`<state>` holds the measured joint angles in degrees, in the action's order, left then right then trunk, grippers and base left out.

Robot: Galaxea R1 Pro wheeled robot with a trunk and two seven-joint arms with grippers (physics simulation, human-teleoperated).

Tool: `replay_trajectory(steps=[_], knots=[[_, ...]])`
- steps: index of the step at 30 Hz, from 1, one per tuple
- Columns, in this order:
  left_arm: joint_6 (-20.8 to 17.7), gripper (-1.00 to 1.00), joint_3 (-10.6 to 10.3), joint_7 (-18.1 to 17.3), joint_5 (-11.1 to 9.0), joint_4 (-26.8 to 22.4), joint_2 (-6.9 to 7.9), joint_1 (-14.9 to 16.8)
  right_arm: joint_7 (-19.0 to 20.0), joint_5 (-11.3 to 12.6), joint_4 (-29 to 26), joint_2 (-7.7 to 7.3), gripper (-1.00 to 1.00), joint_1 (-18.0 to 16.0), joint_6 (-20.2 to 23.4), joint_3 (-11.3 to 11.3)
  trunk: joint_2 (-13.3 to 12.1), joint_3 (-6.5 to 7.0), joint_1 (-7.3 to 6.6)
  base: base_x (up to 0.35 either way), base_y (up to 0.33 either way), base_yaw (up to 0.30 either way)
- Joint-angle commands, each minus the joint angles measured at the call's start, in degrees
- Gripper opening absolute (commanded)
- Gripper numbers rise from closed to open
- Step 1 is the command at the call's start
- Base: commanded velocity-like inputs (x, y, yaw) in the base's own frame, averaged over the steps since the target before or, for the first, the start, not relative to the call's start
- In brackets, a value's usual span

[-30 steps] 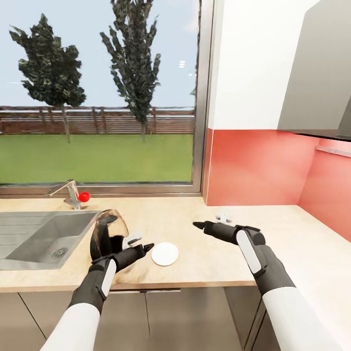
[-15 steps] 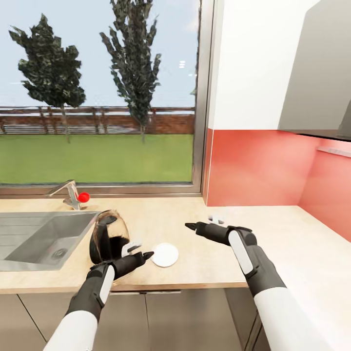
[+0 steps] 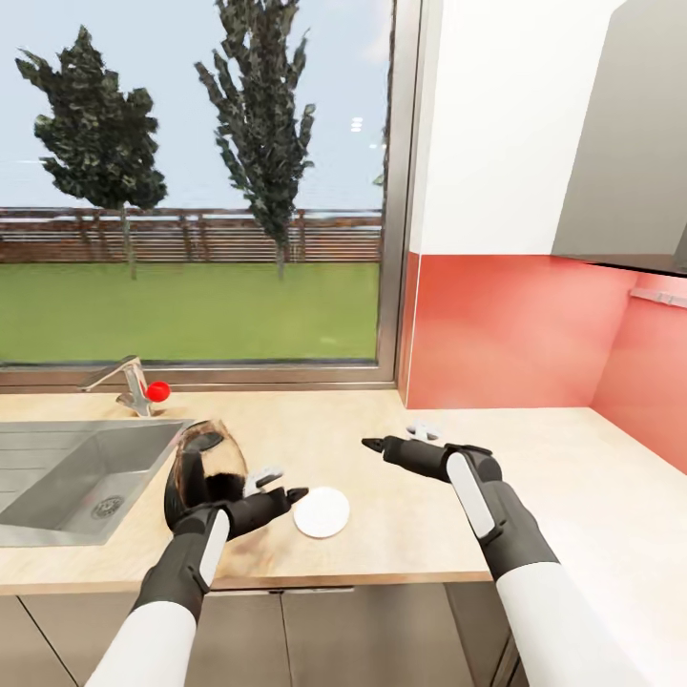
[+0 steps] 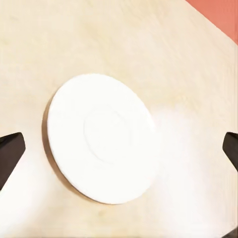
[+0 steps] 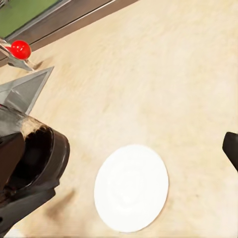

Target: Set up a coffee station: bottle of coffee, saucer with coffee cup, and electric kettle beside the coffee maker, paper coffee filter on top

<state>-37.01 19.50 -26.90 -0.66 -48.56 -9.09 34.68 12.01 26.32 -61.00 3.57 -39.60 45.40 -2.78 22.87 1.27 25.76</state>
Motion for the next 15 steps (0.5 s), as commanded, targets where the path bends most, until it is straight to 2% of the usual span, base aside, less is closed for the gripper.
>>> replay_trajectory(steps=[1, 3, 4, 7, 15], knots=[[-0.8, 1.0, 0.0, -0.2, -0.3, 0.0, -0.09, 0.0, 0.3, -0.2, 0.1, 0.02, 1.0, 0.0, 0.2, 0.1, 0.0, -0.03, 0.02, 0.003, 0.0, 0.0], [-1.5, 1.0, -0.7, -0.2, -0.9, 0.0, -0.14, 0.1, 0.2, -0.2, 0.4, 0.03, 1.0, 0.0, 0.2, 0.1, 0.0, -0.03, 0.02, 0.002, 0.0, 0.0], [-14.6, 1.0, -0.9, -0.2, -1.8, 0.0, -0.14, 0.1, 0.2, -0.2, 0.5, 0.03, 1.0, 0.0, 0.2, 0.1, 0.0, -0.03, 0.02, 0.001, 0.0, 0.0], [-16.8, 1.0, -1.1, -0.3, -3.9, 0.0, -0.1, 0.1, 0.2, -0.3, 0.6, 0.03, 1.0, 0.0, 0.2, 0.2, 0.0, -0.03, 0.02, 0.0, 0.0, 0.0], [-18.5, 1.0, -1.1, -0.2, -4.9, 0.0, 0.0, 0.0, 0.2, -0.2, 0.6, 0.03, 1.0, 0.0, 0.3, 0.2, 0.0, -0.03, 0.02, 0.0, 0.0, 0.0]])
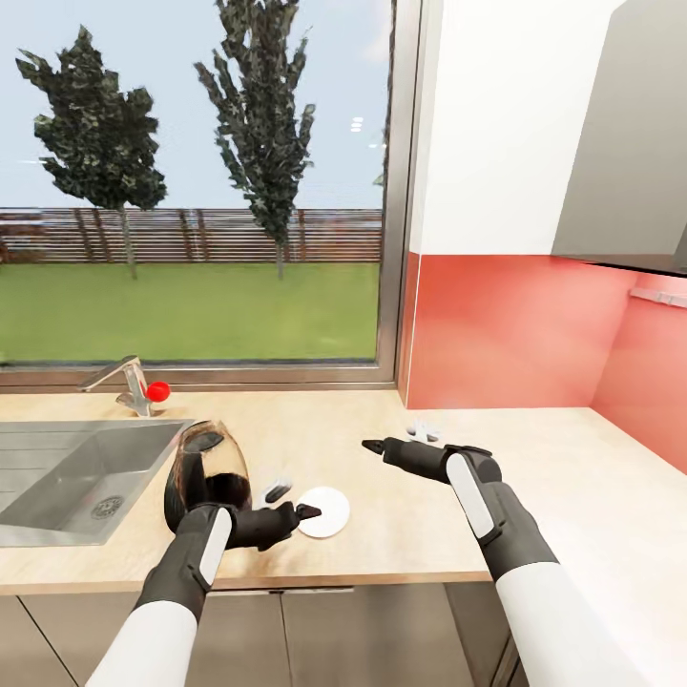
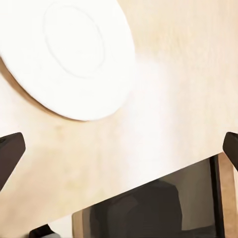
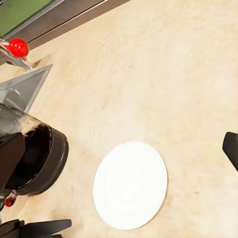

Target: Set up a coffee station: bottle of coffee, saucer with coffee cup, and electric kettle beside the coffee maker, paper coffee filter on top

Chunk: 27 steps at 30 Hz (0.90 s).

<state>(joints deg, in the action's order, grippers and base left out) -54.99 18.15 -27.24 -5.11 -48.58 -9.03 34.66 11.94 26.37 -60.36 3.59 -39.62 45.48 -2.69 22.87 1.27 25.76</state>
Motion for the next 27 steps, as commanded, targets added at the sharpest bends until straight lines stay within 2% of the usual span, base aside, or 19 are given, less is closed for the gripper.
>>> replay_trajectory(steps=[1, 9, 27], knots=[[-0.5, 1.0, 0.3, 0.2, -0.5, 0.0, -0.02, 0.0, 0.3, -0.3, 0.0, 0.01, 1.0, 0.0, 0.2, 0.1, 0.0, -0.03, 0.02, 0.0, 0.0, 0.0], [-0.6, 1.0, 0.4, 0.2, -0.5, 0.6, 0.14, -0.5, 0.3, -0.2, 0.9, 0.11, 1.0, 0.0, 0.2, 0.1, 0.0, -0.03, 0.02, 0.001, 0.0, 0.0], [-0.6, 1.0, 0.4, 0.3, -0.5, 0.8, -0.01, -0.6, 0.3, -0.1, 3.7, 0.27, 1.0, 0.0, 0.2, 0.1, 0.0, -0.03, 0.02, 0.069, 0.0, 0.0]])
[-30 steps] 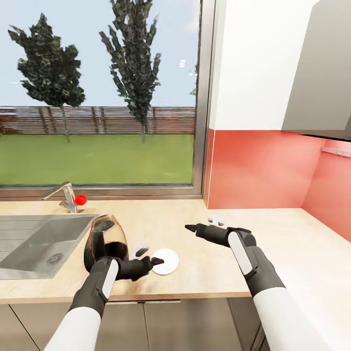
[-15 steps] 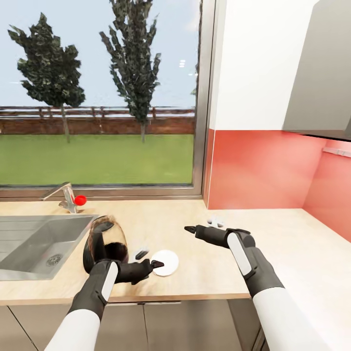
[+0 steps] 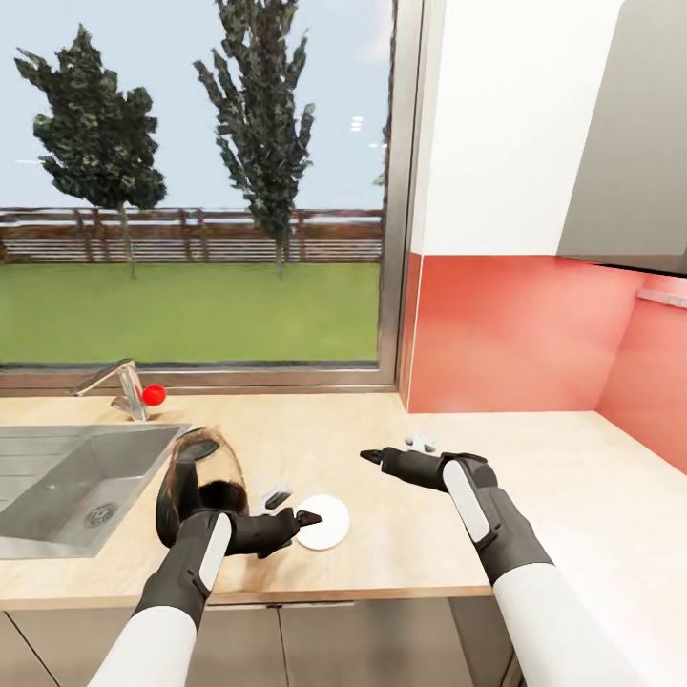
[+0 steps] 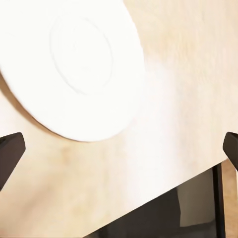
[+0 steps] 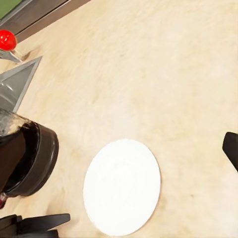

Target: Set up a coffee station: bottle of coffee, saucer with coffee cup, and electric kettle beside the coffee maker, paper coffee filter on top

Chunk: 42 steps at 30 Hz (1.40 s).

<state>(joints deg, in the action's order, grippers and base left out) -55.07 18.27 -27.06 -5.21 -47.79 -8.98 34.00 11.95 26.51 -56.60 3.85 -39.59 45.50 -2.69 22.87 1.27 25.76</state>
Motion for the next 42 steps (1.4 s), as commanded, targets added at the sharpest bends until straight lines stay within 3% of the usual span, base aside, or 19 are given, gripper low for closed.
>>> replay_trajectory(steps=[1, 6, 9, 14, 19, 21, 23, 42], knots=[[-0.5, 1.0, 0.3, 0.2, -0.4, 0.0, -0.06, 0.0, 0.3, -0.3, 0.0, 0.01, 1.0, 0.0, 0.2, 0.1, 0.0, -0.03, 0.03, 0.033, 0.0, 0.0], [-0.5, 1.0, 0.2, 0.2, -0.4, 0.0, -0.07, 0.0, 0.3, -0.4, 1.3, -0.05, 1.0, 0.0, 0.2, 0.0, 0.0, -0.03, 0.03, 0.012, 0.0, 0.0], [-0.5, 1.0, 0.2, 0.2, -0.4, 0.1, -0.11, 0.0, 0.4, -0.2, 5.5, 0.01, 1.0, 0.0, 0.2, 0.0, 0.0, -0.03, 0.03, 0.001, 0.0, 0.0], [-0.6, 1.0, 0.1, 0.2, -0.4, 0.1, -0.14, -0.1, 0.3, -0.2, 7.8, 0.13, 1.0, 0.0, 0.2, -0.1, 0.0, -0.03, 0.03, 0.0, 0.0, 0.0], [-0.6, 1.0, 0.1, 0.2, -0.4, 0.1, -0.02, -0.1, 0.3, 0.0, 8.3, 0.64, 1.0, 0.0, 0.2, -0.1, 0.0, -0.03, 0.03, 0.0, 0.0, 0.0], [-0.6, 1.0, 0.1, 0.2, -0.4, 0.1, 0.01, -0.1, 0.3, 0.1, 8.2, 2.02, 1.0, 0.0, 0.2, 0.0, 0.0, -0.03, 0.03, 0.0, 0.0, 0.0], [-0.5, 1.0, 0.1, 0.2, -0.4, 0.1, 0.0, -0.1, 0.4, 0.1, 8.2, 2.29, 1.0, 0.0, 0.2, 0.2, 0.0, -0.03, 0.03, 0.0, 0.0, 0.01], [-0.6, 1.0, 0.0, 0.0, -0.4, 0.4, -0.27, -0.1, 0.4, 0.0, 8.5, 2.13, 1.0, 0.0, 0.3, 0.3, 0.0, -0.6, 0.03, 0.026, 0.0, 0.162]])
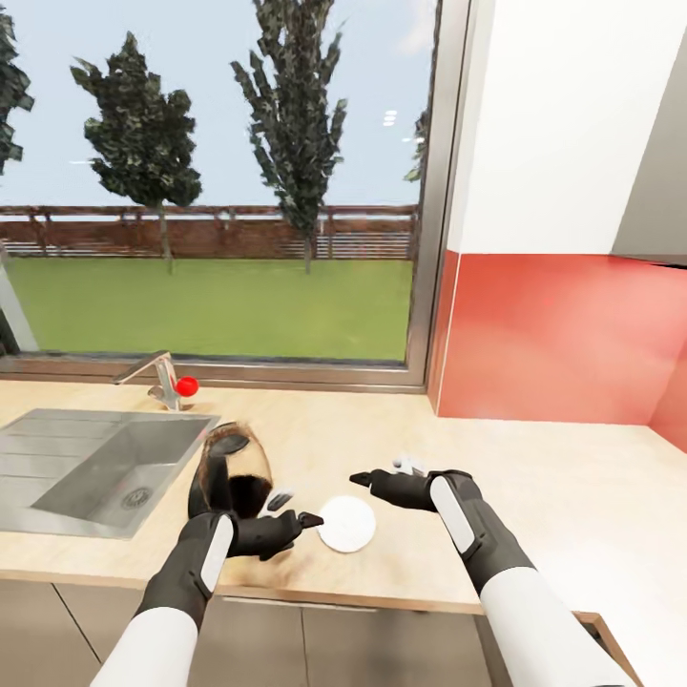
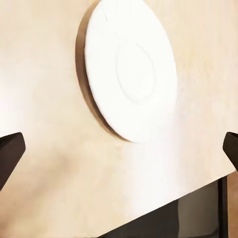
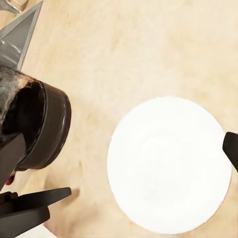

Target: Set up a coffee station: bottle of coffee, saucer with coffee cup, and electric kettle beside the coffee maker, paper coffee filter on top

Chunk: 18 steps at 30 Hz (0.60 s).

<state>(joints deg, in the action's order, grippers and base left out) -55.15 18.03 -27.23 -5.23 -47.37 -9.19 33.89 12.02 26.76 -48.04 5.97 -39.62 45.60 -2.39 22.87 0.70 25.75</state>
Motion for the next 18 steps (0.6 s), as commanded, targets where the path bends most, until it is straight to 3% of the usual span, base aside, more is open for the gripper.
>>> replay_trajectory(steps=[1, 18], knots=[[-0.5, 1.0, 0.2, 0.2, -0.4, 0.1, -0.07, 0.0, 0.3, -0.3, 0.0, 0.0, 1.0, 0.0, 0.2, 0.0, 0.0, -0.03, 0.03, 0.091, 0.0, 0.012], [-0.5, 1.0, 0.2, 0.1, -0.4, 1.2, -0.13, 0.0, 0.3, -0.4, 0.5, 0.0, 1.0, 0.0, 0.2, -0.1, 0.0, -0.15, 0.03, 0.058, -0.025, 0.012]])
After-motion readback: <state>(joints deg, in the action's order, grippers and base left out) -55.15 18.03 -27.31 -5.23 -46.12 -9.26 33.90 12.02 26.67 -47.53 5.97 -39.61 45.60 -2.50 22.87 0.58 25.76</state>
